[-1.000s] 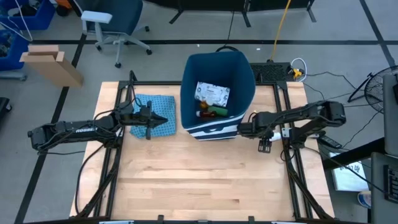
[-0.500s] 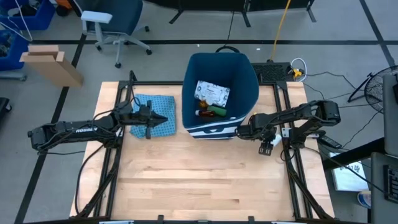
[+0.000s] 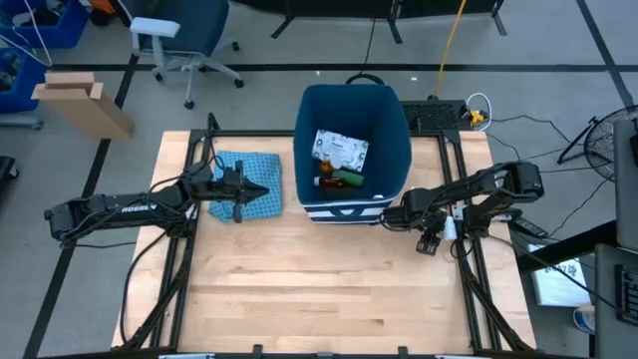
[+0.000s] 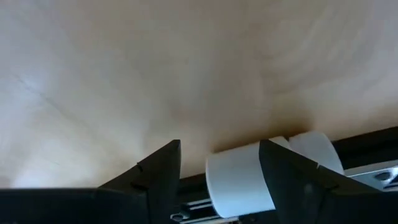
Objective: Pick & place medical supplies in basket/bin
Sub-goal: Put the white pill bottle into the blue bin
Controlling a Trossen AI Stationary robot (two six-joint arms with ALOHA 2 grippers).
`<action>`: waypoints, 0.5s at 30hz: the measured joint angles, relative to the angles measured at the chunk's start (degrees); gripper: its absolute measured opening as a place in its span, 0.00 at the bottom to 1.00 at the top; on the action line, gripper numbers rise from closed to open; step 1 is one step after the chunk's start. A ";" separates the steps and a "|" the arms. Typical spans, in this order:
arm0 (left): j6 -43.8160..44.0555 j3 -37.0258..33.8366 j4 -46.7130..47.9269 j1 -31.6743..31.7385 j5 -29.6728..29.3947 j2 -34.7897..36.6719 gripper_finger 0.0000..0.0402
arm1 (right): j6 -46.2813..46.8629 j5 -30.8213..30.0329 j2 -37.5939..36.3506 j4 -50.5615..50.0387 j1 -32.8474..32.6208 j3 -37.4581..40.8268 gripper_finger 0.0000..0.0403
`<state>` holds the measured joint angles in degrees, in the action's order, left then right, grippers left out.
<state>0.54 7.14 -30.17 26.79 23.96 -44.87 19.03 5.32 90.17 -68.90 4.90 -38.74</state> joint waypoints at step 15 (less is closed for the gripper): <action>-0.04 0.00 0.02 0.00 0.01 0.00 0.06 | 3.79 -9.61 0.04 -11.28 -1.77 -10.21 0.52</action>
<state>0.49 7.14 -30.16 26.79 23.96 -44.86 22.82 -4.29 90.21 -80.18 3.13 -48.95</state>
